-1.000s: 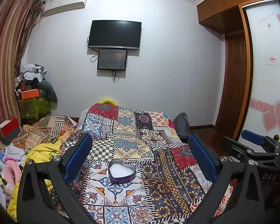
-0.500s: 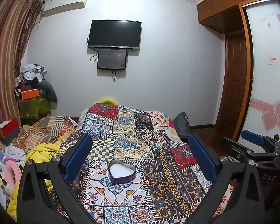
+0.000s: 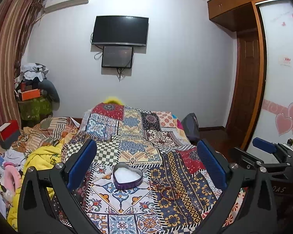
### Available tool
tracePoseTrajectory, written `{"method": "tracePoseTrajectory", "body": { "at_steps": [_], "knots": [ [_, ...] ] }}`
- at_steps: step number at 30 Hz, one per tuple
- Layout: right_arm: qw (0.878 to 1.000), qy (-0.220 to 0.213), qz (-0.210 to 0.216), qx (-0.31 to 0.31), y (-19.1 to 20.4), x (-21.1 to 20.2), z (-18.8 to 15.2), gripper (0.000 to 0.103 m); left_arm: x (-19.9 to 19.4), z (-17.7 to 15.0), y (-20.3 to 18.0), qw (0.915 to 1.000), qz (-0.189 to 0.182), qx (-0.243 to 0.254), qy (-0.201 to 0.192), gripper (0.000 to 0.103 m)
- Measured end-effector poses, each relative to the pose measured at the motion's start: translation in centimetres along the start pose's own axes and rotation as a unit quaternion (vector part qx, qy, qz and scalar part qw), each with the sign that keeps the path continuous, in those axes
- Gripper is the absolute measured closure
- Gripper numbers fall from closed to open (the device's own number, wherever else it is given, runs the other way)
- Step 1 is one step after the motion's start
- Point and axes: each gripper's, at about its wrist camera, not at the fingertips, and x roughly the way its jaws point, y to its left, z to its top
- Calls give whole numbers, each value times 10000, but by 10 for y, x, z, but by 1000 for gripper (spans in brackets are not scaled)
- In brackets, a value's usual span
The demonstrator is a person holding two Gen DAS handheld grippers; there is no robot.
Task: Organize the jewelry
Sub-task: 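Move both grippers down toward the jewelry beside the purple heart tin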
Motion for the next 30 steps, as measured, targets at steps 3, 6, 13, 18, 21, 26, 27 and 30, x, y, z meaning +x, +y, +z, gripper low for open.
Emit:
{"method": "tracePoseTrajectory", "body": {
  "at_steps": [3, 6, 13, 18, 21, 26, 27, 30],
  "knots": [
    [9995, 305, -72, 34, -9, 16, -12, 0, 11, -3, 2, 9997, -27, -8, 223, 0],
    [9979, 635, -116, 73, -19, 30, -24, 0, 26, -12, 4, 9990, -1, 22, 441, 0],
    [9888, 1480, -65, 176, -40, 62, -53, 20, 75, -44, 12, 9914, -13, -42, 1309, 0],
    [9800, 1949, 252, 297, -44, 83, -71, 37, 103, -69, 22, 9779, -69, -278, 2072, 11],
    [9736, 2188, 498, 417, -44, 96, -81, 48, 122, -83, 28, 9730, 44, -149, 2301, 15],
    [9636, 2573, 645, 329, -36, 114, -97, 56, 139, -106, 27, 9629, -26, -178, 2693, 22],
    [9621, 2626, 662, 309, -36, 117, -100, 56, 142, -111, 27, 9606, -62, -179, 2772, 24],
    [9579, 2768, 710, 288, -36, 124, -105, 59, 149, -121, 30, 9552, -136, -209, 2948, 26]
  ]
}}
